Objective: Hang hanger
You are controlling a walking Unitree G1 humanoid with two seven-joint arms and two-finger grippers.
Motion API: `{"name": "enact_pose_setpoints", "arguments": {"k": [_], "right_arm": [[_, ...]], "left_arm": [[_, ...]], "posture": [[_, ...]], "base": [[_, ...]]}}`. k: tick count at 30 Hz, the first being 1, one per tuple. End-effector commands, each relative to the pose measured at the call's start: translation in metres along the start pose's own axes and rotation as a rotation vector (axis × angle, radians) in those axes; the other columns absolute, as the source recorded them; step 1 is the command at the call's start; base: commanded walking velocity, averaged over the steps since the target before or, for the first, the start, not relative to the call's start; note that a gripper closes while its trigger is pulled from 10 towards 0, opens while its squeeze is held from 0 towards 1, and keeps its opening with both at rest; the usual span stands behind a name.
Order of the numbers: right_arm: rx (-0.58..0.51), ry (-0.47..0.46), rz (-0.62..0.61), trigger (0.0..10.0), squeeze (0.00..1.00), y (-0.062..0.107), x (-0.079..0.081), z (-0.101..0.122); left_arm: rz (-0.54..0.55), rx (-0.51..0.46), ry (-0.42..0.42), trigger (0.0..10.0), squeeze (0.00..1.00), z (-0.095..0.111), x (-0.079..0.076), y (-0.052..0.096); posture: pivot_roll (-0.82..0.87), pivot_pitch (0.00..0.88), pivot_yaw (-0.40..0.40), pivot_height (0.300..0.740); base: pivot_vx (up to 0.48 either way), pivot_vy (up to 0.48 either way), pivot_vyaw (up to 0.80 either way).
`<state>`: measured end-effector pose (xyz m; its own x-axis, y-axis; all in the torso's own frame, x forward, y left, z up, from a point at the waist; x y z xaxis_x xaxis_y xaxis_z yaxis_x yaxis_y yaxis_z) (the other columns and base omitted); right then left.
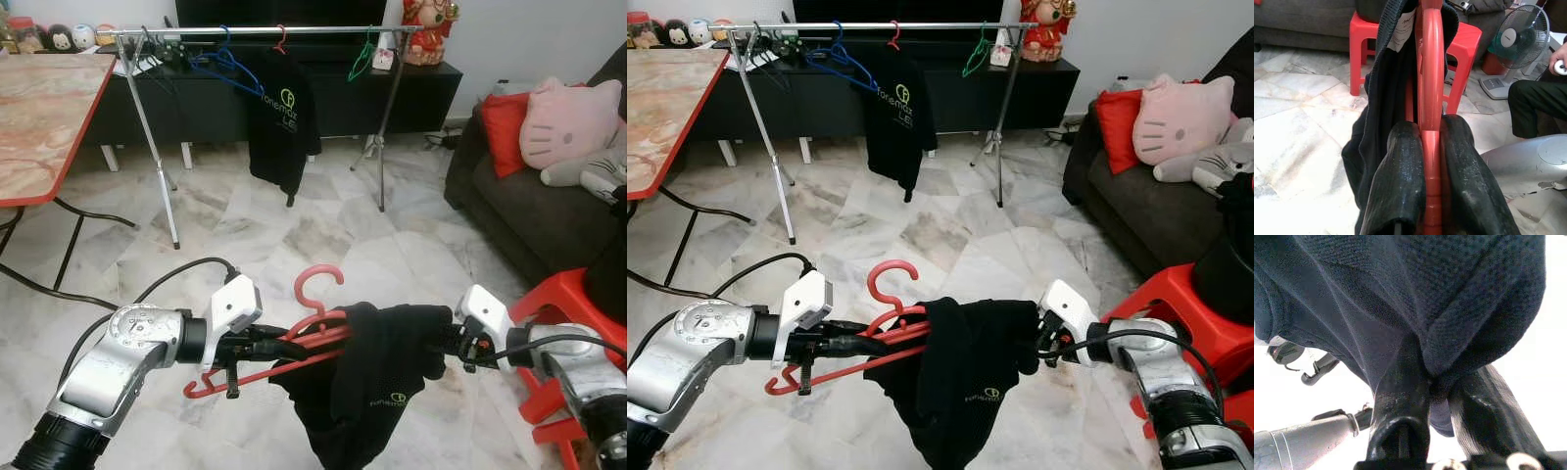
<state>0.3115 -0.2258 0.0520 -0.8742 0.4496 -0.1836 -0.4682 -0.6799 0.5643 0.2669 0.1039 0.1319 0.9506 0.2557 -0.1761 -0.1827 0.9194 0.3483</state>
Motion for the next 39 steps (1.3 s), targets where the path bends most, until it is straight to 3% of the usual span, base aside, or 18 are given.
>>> {"name": "enact_pose_setpoints", "arguments": {"k": [1,12,21,24,31,37,39], "right_arm": [[-0.019,0.008,-0.033,0.0,0.0,0.002,-0.008,0.005],[-0.012,0.017,-0.058,0.0,0.0,0.005,-0.013,0.006],[0.051,0.025,-0.108,0.0,0.0,0.008,-0.019,-0.001],[0.095,0.029,-0.138,0.0,0.0,0.01,-0.023,-0.006],[0.2,0.025,-0.208,0.0,0.0,0.013,-0.031,-0.019],[0.387,-0.042,-0.408,0.0,0.0,0.019,-0.044,-0.044],[0.409,-0.122,-0.504,0.0,0.0,0.019,-0.045,-0.052]], "left_arm": [[-0.018,-0.033,-0.053,0.0,0.0,0.016,-0.003,-0.001],[0.015,0.026,-0.044,0.0,0.0,0.004,0.002,0.004],[0.128,0.174,-0.03,0.0,0.0,-0.024,0.019,0.023],[0.191,0.257,-0.014,0.0,0.0,-0.043,0.027,0.034],[0.276,0.33,0.028,0.0,0.0,-0.066,0.037,0.05],[0.408,0.359,0.061,0.0,0.0,-0.093,0.052,0.055],[0.487,0.361,0.091,0.0,0.0,-0.106,0.06,0.053]], "posture": [[-0.07,0.0,-0.119,0.74],[-0.07,0.0,-0.117,0.74],[-0.07,0.0,-0.116,0.74],[-0.07,0.0,-0.116,0.74],[-0.07,0.0,-0.113,0.74],[-0.07,0.0,-0.11,0.74],[-0.07,0.0,-0.108,0.74]], "base": [[0.0,0.0,0.0],[0.0,0.0,0.0],[0.0,0.0,0.0],[0.0,0.0,0.0],[0.0,0.0,0.0],[0.0,0.0,0.0],[0.0,0.0,0.0]]}}
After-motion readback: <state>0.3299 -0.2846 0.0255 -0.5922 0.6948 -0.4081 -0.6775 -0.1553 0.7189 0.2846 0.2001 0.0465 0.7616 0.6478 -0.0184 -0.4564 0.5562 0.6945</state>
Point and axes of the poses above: a point about 5 cm out from each wrist's last joint towards the gripper, its own y axis pointing back from the gripper into the wrist, its own z axis along the axis of the wrist's last joint, x = y × z, the point moved 4 cm from there along -y, pointing out of the wrist towards the gripper, and after that the axes turned 13 degrees about y, right-handed, at the moved point
